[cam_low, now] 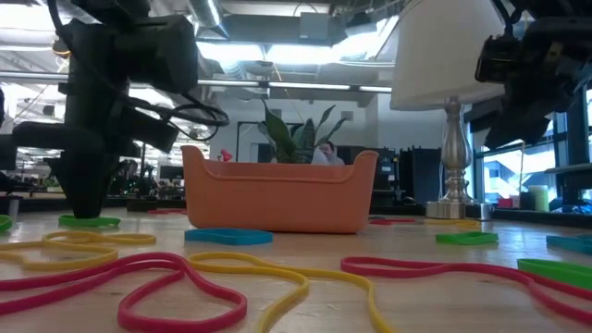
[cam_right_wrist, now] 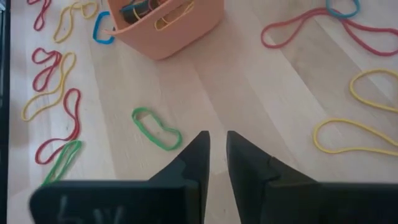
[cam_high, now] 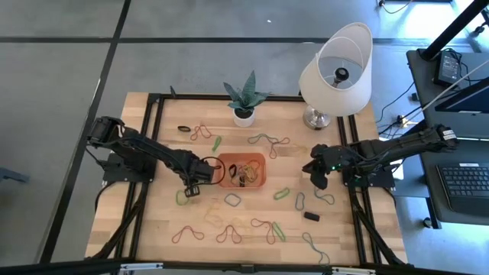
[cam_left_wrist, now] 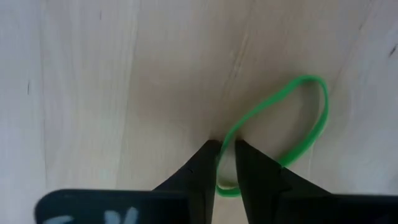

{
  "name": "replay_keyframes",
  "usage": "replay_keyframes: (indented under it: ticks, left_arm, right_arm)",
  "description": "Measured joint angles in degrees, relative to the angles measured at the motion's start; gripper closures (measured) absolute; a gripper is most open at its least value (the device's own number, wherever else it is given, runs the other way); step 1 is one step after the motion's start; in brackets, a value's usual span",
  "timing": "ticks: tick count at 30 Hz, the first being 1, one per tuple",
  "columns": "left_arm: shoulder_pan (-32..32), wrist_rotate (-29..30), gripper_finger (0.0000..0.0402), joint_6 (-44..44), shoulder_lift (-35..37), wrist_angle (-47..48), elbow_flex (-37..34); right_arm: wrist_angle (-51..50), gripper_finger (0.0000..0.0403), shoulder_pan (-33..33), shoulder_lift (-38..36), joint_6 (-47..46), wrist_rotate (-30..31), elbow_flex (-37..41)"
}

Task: Pick and place rubber bands into bin
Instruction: Put the green rubber band into the orange bin

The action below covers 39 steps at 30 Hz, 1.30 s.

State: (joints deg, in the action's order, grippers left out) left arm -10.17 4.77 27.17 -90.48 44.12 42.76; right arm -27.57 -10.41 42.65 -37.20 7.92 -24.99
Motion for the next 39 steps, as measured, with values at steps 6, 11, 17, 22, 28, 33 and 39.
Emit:
replay_keyframes:
  ticks: [6,11,17,22,28,33,39]
  left_arm:
    - [0.0,-1.9,0.0396,-2.0,2.2,0.3,1.3]
    - [0.0,-1.4,0.0398,-0.4,6.5,6.3,5.3]
    - [0.0,2.9,0.0398,0.4,11.1,14.3,13.4]
    - [0.1,9.1,0.0398,-2.6,11.8,15.2,21.7]
    - [3.1,11.8,0.0398,-2.4,8.0,13.8,29.8]
    - [4.8,10.5,0.0398,-5.3,2.7,12.7,32.3]
    - [4.8,3.9,0.0398,-11.7,-5.0,7.2,32.3]
  right_arm:
    - [0.5,0.0344,0.0,0.0,0.1,0.0,0.0]
    - [0.5,0.0344,0.0,0.0,0.1,0.0,0.0]
    - [0.5,0.0344,0.0,0.0,0.2,0.0,0.0]
    - [0.6,0.0344,0.0,0.0,0.4,0.0,0.0]
    - [0.8,0.0344,0.0,0.0,1.7,0.1,0.0]
    - [0.9,0.0344,0.0,0.0,1.6,0.6,0.0]
    - [1.2,0.0344,0.0,0.0,1.3,0.6,0.0]
